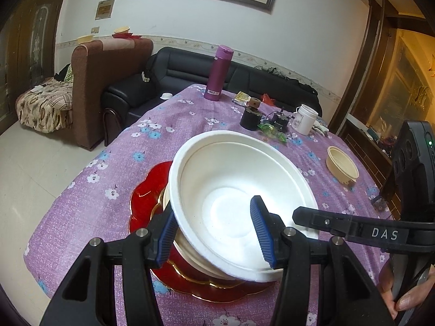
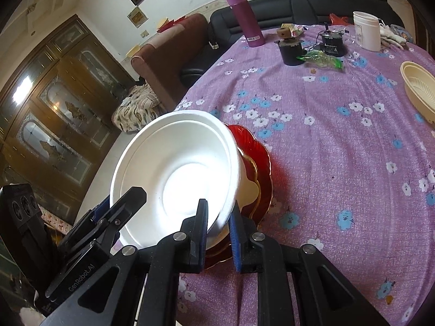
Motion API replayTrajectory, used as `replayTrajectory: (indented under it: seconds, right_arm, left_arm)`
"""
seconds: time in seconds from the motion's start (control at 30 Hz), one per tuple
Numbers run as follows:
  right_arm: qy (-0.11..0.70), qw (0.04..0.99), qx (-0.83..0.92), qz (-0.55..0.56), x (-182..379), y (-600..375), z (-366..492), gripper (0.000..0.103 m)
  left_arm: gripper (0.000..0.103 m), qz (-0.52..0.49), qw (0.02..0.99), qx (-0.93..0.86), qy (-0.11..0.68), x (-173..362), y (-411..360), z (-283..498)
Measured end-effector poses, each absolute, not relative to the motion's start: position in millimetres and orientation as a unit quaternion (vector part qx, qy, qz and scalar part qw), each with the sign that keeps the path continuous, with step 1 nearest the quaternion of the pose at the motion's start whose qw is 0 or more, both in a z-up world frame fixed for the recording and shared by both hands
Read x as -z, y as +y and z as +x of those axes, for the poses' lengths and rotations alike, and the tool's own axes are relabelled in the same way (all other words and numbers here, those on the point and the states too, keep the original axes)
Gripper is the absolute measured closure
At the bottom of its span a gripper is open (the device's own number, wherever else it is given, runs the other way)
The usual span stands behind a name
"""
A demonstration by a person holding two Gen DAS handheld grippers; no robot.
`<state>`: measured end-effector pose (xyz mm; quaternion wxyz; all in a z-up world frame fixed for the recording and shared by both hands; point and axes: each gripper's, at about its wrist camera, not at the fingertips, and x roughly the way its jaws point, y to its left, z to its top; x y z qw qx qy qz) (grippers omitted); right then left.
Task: Organize plates and bowls
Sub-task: 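Lower the white bowl onto the cream bowl in the stack, then open both grippers and withdraw from the stack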
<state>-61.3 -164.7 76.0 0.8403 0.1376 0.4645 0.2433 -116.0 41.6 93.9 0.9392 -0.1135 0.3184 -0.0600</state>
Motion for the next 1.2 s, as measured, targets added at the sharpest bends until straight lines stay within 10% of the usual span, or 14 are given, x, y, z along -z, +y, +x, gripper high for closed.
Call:
replayTrajectory:
  seconds: [1.2]
  right_arm:
    - [0.453, 0.835, -0.256, 0.179, -76, -209, -80, 0.083]
  left_arm:
    - [0.04, -0.096, 0.949, 0.05, 0.297, -118, 24, -126]
